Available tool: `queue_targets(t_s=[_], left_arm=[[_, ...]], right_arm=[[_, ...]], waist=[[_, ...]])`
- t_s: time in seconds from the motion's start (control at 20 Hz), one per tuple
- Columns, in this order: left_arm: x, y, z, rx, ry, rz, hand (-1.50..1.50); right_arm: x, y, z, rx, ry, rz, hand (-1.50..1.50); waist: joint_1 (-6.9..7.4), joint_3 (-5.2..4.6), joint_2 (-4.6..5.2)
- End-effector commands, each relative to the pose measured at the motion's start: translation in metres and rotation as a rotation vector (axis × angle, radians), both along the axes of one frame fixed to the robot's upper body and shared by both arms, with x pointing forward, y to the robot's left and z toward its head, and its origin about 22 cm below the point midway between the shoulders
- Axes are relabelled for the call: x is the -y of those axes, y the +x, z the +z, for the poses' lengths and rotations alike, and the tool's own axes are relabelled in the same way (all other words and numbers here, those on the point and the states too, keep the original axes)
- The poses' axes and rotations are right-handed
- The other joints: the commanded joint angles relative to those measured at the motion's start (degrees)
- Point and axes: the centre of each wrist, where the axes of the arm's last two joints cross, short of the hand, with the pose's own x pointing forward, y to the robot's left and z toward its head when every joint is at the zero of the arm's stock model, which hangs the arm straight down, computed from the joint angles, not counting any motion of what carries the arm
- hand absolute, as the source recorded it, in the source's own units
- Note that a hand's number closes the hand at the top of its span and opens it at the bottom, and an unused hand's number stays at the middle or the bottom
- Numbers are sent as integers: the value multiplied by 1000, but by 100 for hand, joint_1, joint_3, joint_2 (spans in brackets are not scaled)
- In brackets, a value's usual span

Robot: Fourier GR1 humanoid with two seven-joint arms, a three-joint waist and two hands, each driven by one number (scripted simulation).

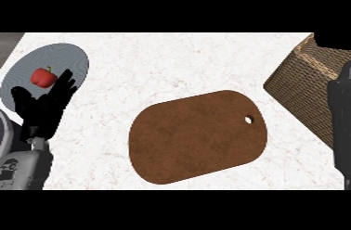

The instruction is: Pick the squash from the cutting board and place it in the basket

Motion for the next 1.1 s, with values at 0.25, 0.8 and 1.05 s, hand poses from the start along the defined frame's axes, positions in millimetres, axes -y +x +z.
queue_targets(t_s=[0.25, 0.8, 1.05], left_arm=[[-17, -7, 6, -8, 3, -8, 0], [-8, -5, -3, -4, 1, 22, 0], [-23, -12, -4, -4, 6, 44, 0]], right_arm=[[42, -8, -35, 24, 37, -18, -150], [65, -38, -2, 430, 144, -133, -150], [93, -103, 18, 525, 249, -143, -150]], waist=[[12, 0, -2], [-87, 4, -14], [-238, 1, -59]])
